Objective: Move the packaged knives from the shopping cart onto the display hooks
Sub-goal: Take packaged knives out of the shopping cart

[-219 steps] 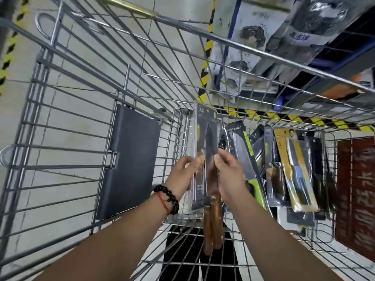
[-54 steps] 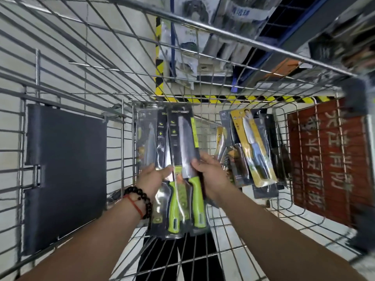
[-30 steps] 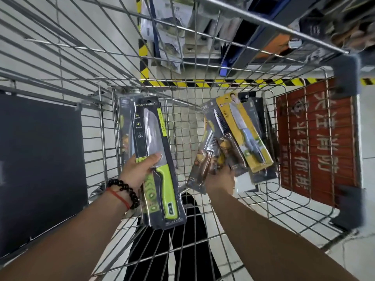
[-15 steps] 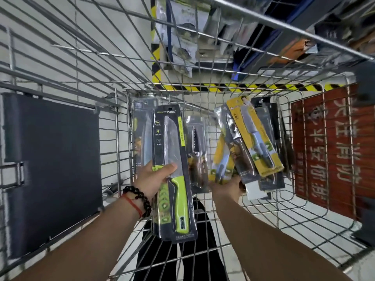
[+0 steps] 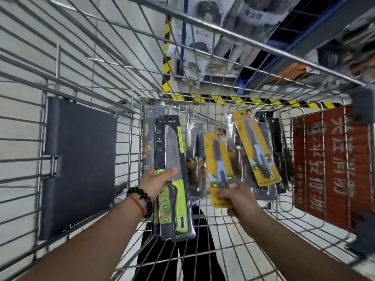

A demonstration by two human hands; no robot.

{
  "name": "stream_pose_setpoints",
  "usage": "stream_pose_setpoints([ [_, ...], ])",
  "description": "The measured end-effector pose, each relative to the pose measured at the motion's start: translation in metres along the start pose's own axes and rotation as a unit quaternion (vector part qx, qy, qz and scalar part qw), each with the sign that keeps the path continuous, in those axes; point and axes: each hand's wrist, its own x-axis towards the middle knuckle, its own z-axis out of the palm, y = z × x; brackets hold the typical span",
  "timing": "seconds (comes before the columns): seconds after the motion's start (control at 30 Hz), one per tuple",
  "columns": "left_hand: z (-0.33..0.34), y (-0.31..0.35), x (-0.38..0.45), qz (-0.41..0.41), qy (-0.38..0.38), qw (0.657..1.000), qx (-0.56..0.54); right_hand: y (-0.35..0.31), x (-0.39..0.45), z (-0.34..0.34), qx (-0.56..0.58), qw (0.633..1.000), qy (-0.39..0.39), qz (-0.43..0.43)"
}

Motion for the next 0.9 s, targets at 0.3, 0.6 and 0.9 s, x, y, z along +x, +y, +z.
stream_pose_setpoints([
  [0.3, 0.006, -0.002, 0.006, 0.016, -0.006, 0.999, 0.039, -0.015, 0.006, -0.023, -0.137, 0.975, 0.105, -0.140],
  [0.6, 0.018, -0.014, 0.016, 0.020, 0.002, 0.998, 0.056, -0.008, 0.019, -0.123, -0.340, 0.898, 0.275, -0.056],
  [0.9, 0.026, -0.005, 0.005, 0.021, -0.021, 0.999, 0.015, -0.008, 0.045, -0.126, -0.359, 0.901, 0.239, 0.043],
])
